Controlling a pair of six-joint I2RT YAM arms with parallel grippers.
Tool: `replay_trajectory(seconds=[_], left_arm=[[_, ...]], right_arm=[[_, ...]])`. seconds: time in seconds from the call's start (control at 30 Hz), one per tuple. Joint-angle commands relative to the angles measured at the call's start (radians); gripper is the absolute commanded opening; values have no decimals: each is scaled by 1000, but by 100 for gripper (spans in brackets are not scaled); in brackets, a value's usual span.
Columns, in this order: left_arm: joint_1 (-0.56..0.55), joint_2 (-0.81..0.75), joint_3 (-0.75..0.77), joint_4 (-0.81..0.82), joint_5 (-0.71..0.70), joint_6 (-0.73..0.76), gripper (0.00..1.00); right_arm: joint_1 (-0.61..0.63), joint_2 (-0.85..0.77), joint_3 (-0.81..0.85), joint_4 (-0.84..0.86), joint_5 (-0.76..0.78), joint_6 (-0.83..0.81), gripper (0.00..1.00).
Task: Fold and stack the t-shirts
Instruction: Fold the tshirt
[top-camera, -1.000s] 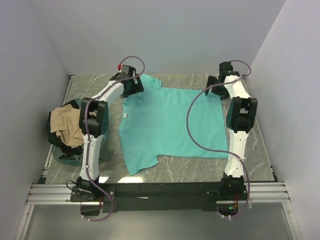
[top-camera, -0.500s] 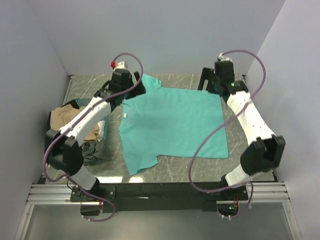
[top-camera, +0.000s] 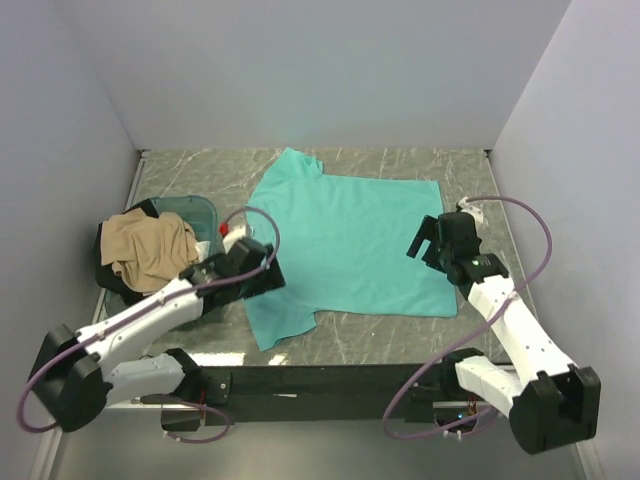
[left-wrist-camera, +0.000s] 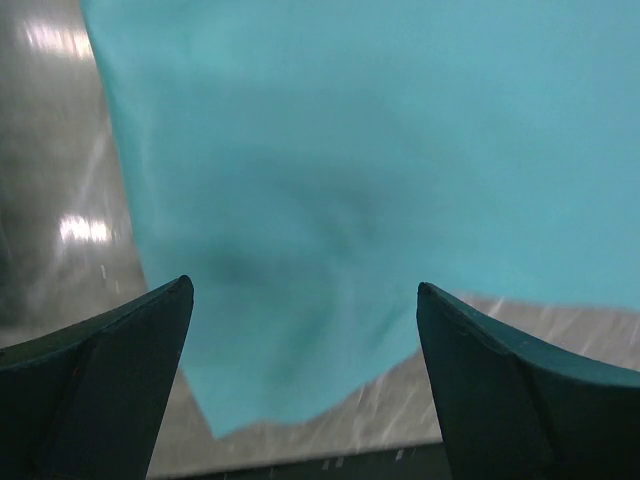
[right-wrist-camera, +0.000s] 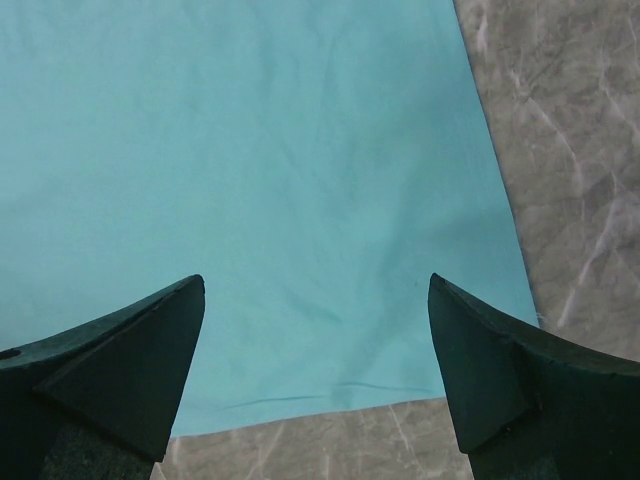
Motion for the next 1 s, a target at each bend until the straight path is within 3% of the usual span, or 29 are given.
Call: replay_trajectory(seconds=[0.0, 0.13, 0.37, 0.53, 0.73, 0.87, 0.97], left_arm=[[-91, -91, -91, -76, 19, -168, 99], [-256, -168, -186, -103, 54, -301, 99], [-427, -87, -182, -138, 19, -395, 82], [-438, 27, -141, -184, -54, -438, 73], [-439, 120, -90, -130, -44, -365, 62], [-438, 162, -70, -202, -77, -379, 52], [-438, 193, -41, -267, -114, -391, 51]], right_arm=[[-6, -68, -42, 94, 21, 50, 98], [-8, -67, -56, 79, 21, 41, 98], [-8, -35, -69, 80, 11, 19, 98], [-8, -32, -85, 85, 7, 10, 98], [-9, -30, -95, 83, 14, 6, 98], [-9, -38, -110, 83, 11, 13, 98], [-9, -51, -125, 74, 0, 21, 98]])
